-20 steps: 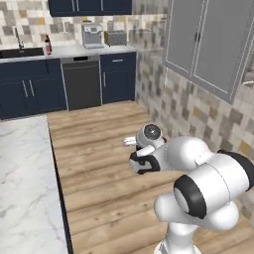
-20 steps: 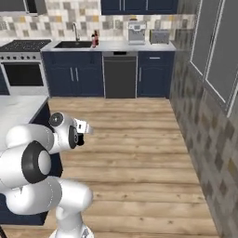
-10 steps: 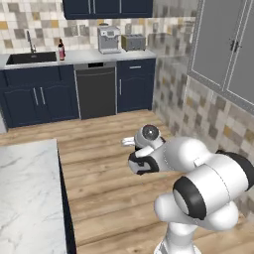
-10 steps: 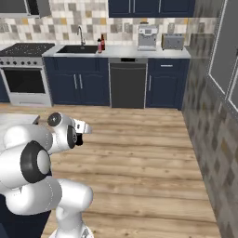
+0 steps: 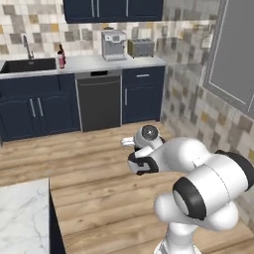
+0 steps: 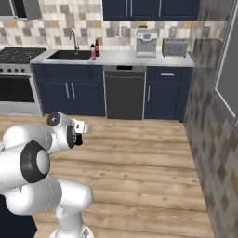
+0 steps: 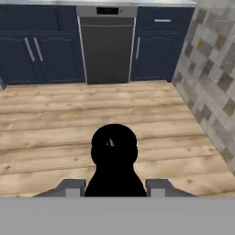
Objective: Place the large bottle from the dining counter next to the other large bottle outside the sink, and place the small bottle from the dining counter next to the other small bottle inside the sink.
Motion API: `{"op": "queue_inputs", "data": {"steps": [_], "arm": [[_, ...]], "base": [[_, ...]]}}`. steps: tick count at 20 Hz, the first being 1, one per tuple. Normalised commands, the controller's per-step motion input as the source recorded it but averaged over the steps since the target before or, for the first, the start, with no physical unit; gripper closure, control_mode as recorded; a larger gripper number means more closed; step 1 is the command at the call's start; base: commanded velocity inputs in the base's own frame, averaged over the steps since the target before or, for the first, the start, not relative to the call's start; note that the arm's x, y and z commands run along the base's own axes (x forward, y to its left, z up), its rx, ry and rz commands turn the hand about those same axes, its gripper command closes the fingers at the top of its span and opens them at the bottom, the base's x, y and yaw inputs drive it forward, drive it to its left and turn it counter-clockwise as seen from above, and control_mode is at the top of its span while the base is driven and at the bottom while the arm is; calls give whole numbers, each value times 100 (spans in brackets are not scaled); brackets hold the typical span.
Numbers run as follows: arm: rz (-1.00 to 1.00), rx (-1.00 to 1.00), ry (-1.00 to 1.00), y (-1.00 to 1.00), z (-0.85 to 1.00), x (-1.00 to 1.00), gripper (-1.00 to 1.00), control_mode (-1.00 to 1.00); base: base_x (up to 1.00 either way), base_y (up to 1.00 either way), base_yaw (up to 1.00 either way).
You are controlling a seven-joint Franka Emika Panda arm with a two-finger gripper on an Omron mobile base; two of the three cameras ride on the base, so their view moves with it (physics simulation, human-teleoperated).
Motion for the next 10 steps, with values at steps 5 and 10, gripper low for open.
{"op": "queue_inputs", "data": {"steps": [5, 10], "arm": [[0, 0, 0, 0, 0, 0, 100, 100], [0, 0, 0, 0, 0, 0, 100, 100]], "base": [[100, -17, 5], [100, -1, 6]]}}
